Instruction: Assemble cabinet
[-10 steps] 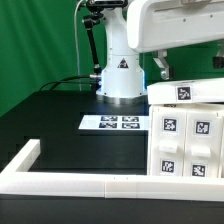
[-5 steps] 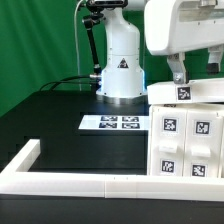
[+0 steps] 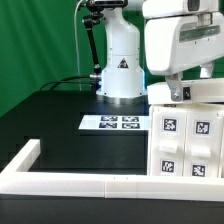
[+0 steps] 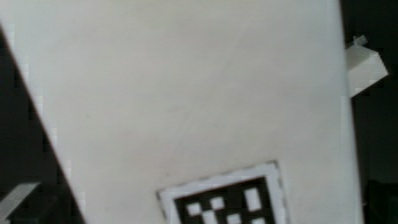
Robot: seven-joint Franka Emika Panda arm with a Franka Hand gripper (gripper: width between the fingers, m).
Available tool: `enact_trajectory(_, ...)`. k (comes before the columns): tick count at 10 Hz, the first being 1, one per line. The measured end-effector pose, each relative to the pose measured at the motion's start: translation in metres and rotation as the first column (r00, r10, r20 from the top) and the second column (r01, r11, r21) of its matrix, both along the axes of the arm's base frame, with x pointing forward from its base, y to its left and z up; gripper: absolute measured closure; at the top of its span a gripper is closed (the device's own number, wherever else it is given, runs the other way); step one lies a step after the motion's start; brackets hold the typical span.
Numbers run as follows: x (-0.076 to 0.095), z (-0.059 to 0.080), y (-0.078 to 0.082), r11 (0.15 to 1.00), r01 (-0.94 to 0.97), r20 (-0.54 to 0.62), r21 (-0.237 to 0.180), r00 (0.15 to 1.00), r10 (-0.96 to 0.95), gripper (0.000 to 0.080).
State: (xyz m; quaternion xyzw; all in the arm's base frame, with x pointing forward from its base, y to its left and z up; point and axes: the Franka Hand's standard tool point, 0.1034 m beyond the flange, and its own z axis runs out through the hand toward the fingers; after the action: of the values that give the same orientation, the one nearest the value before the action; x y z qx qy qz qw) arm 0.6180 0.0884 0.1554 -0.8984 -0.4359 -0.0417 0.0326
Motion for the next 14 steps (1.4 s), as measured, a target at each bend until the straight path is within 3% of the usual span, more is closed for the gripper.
enact_trajectory(1,-0.0001,-0.0004,-0.0001,1.000,0.000,-0.001,0.000,1.000,0.000,0.0029)
enact_trajectory(2,-0.0001,-0.0004,-0.0002,1.000,0.008,-0.001,0.000,1.000,-0.008,0.0201)
enact_trajectory(3,-0.0002,-0.0006,-0.0005,1.000,0.025,-0.003,0.001,1.000,-0.025,0.0248)
enact_trajectory(5,-0.0002,-0.0008,-0.0004,0.992,0.128,-0.013,0.009,0.992,-0.128,0.0248)
enact_trajectory(7,0.0000,-0.0012,0.0006,0.922,0.386,-0.038,0.018,0.922,-0.385,0.0248)
enact_trajectory(9,0.0002,-0.0013,0.0004,0.784,0.620,-0.068,0.019,0.783,-0.618,0.0246)
enact_trajectory(14,0.0004,-0.0014,-0.0010,0.548,0.837,-0.103,0.006,0.545,-0.832,0.0246)
